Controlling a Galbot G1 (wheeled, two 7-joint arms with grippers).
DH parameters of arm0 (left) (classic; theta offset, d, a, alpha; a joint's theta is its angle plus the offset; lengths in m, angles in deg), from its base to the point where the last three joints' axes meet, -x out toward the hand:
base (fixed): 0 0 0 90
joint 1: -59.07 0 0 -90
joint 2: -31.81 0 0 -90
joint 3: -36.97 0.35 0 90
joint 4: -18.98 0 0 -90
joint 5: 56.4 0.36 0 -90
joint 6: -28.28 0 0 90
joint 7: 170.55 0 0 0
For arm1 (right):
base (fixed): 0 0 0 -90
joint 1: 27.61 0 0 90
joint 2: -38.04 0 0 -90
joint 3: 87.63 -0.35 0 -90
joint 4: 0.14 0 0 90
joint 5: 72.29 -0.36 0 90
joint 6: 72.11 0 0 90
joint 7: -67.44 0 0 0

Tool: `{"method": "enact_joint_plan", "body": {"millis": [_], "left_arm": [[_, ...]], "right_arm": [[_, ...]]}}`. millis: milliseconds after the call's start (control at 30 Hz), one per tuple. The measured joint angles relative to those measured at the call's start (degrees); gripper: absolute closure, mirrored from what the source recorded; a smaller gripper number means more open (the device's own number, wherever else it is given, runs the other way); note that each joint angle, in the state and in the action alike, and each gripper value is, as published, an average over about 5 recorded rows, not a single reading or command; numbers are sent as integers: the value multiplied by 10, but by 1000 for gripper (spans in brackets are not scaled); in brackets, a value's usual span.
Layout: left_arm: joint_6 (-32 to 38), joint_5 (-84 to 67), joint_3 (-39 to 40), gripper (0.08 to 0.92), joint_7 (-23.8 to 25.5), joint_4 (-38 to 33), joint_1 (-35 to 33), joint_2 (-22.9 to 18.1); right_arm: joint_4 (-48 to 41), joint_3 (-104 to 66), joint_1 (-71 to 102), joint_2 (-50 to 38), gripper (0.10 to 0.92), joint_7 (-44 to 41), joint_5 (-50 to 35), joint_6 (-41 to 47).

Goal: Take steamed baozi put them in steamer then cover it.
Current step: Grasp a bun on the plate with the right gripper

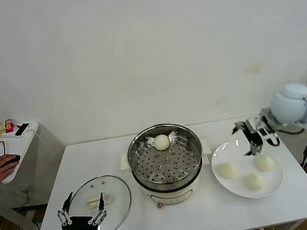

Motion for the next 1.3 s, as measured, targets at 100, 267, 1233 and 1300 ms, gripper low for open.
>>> {"method": "enact_joint_plan", "body": {"millis": [100,267,1233,1300], "left_arm": [[-1,0,-2,177,1,1,-1,0],[-1,1,-4,177,2,1,-3,-1],[-3,-1,-22,177,3,6,-1,-3],[-3,-1,-22,177,3,6,-1,-3]], "right_arm": [[-5,-40,57,-3,203,-1,14,4],[-24,-86,122,6,203,-2,33,6],[-170,-140,210,159,206,-4,97,8],[-175,-141,211,163,215,-5,99,10]]}}
